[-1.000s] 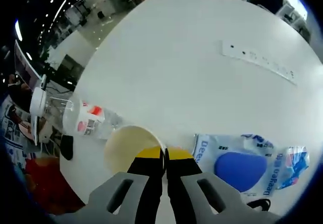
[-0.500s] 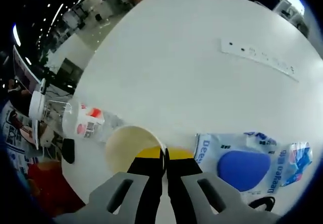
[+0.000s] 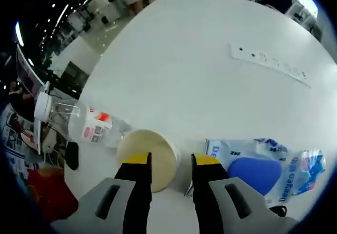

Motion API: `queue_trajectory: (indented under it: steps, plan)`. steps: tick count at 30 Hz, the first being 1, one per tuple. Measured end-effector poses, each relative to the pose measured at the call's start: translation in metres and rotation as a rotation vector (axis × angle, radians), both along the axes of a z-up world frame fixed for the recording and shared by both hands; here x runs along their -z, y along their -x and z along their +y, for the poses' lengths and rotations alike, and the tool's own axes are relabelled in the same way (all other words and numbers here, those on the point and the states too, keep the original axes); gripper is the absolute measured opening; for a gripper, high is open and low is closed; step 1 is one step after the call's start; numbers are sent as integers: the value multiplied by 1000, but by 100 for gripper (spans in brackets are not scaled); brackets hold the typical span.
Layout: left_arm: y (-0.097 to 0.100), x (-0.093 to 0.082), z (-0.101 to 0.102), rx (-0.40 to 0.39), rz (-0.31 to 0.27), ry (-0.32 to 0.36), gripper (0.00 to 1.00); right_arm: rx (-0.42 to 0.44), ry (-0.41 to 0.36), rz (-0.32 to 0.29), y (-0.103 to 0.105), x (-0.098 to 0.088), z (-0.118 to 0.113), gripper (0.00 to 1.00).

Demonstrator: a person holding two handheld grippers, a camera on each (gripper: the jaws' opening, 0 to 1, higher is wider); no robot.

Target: Arrange the tabletop items into an orderly group along one side of the table until the central work area is clear of visible clutter.

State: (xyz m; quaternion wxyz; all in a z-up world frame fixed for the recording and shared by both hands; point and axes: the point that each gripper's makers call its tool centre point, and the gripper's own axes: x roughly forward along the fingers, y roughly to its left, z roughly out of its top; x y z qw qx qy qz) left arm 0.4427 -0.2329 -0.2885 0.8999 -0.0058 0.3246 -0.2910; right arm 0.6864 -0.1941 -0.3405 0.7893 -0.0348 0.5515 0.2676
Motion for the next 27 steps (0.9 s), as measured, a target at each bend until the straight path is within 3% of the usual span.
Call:
queue_trajectory:
  steps: [2, 6, 13, 20, 21, 27]
  plan:
    - [-1, -1, 0, 2, -2, -3, 99, -2, -20, -11, -1, -3, 1, 30]
    - [-2, -4, 0, 3, -9, -1, 99, -19, -69, -21, 2, -10, 6, 50]
    - [-4, -8, 4, -2, -15, -6, 99, -67, -115, -100, 5, -21, 2, 81]
    - [-7, -11, 8, -8, -17, -8, 99, -80, -153, -153, 9, -24, -12, 99]
    - [-8, -11, 9, -10, -19, -6, 99, -104, -152, -182, 8, -26, -16, 99]
    - [-11, -13, 11, -12, -26, -8, 99, -118, -167, -196, 17, -30, -30, 99]
